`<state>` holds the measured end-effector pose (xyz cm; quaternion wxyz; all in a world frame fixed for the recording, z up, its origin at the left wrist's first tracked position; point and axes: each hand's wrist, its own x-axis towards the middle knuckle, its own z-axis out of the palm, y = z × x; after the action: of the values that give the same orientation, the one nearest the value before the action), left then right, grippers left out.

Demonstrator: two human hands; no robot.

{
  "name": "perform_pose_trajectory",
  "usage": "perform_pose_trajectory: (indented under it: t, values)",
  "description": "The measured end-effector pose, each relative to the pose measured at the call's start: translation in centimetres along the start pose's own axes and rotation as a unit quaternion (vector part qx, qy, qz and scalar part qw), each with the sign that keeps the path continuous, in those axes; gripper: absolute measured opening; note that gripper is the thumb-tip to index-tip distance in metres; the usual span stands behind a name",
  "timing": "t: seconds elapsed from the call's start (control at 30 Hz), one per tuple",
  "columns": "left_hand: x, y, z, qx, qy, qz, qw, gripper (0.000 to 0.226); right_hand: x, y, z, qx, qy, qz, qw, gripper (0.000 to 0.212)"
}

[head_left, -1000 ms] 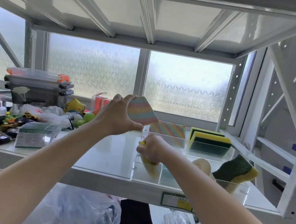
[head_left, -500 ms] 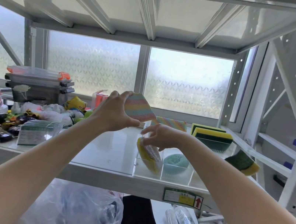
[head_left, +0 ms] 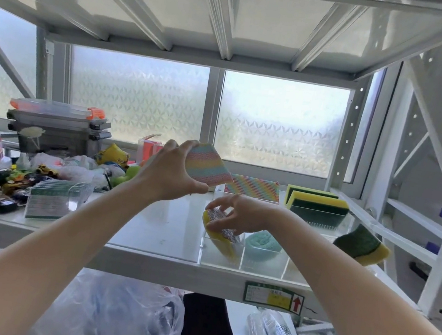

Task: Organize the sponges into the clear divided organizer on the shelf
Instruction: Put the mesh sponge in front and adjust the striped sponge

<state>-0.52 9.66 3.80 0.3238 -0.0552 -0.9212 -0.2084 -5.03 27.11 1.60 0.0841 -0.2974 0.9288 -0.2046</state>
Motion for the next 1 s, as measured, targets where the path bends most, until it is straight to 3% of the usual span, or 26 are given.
perform_pose_trajectory:
  t: [0.23,0.4,0.57,0.83,1.0]
  values:
    - [0.1,0.4,0.1,-0.021,-0.001,0.018,1.0,0.089,-0.5,0.1,0.0,-0.023,0.04,-0.015,0.999,0.059]
    - [0.4,0.6,0.5,-0.042,-0.006,0.032,0.999,0.087,-1.2,1.0,-1.1,0.062,0.085,0.011,0.994,0.059]
    - [0.8,1.0,1.7,-0.065,-0.018,0.048,0.997,0.089,-1.9,2.0,-2.1,0.056,0.115,0.026,0.991,0.055]
    - [2.1,1.5,3.1,-0.12,-0.014,0.092,0.988,0.091,-3.6,3.7,-4.4,-0.069,0.156,0.042,0.984,0.043]
    - [3.5,1.5,3.8,-0.099,-0.015,0.103,0.99,0.094,-5.4,4.3,-7.6,-0.175,0.126,0.083,0.973,0.042]
